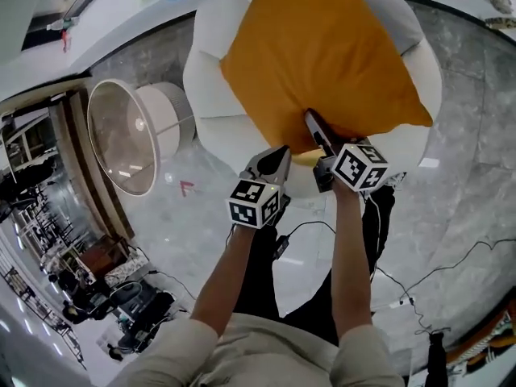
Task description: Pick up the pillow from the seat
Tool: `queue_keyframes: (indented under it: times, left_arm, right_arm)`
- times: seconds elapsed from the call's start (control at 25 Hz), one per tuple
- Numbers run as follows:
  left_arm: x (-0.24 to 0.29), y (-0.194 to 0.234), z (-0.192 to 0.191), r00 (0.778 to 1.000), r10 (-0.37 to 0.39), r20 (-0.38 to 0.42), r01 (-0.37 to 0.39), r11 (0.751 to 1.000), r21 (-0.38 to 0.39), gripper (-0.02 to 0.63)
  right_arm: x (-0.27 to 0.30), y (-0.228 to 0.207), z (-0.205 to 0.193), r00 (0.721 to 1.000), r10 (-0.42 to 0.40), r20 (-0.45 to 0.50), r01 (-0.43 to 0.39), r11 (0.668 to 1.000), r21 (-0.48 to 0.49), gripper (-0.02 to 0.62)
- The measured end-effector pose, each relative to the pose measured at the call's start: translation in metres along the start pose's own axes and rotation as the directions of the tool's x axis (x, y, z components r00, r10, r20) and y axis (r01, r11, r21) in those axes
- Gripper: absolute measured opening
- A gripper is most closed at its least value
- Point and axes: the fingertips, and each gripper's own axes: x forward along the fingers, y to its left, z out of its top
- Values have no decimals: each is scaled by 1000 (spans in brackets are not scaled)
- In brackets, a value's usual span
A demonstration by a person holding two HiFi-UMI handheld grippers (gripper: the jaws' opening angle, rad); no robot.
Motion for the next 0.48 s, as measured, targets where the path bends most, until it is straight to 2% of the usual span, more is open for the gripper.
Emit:
queue_keyframes:
  times: [0.12, 0.2, 0.36, 0.48]
  left_arm:
    - [-19, 6, 8, 999, 9, 48, -8, 999, -31, 9]
    - [-33, 5, 16, 997, 11, 78, -7, 999, -47, 9]
    - [-59, -4, 34, 989, 3, 146, 6, 998, -61, 9]
    - [-73, -8, 42, 984, -6, 179, 20, 997, -79, 9]
  right_arm:
    - [-4, 28, 1, 999, -40, -14, 38, 990, -138, 256]
    - [-10, 43, 1, 997, -75, -16, 69, 970, -234, 256]
    - [-33, 56, -9, 985, -173, -25, 148, 904, -401, 253]
    - [-50, 59, -20, 960, -272, -64, 210, 851, -481, 242]
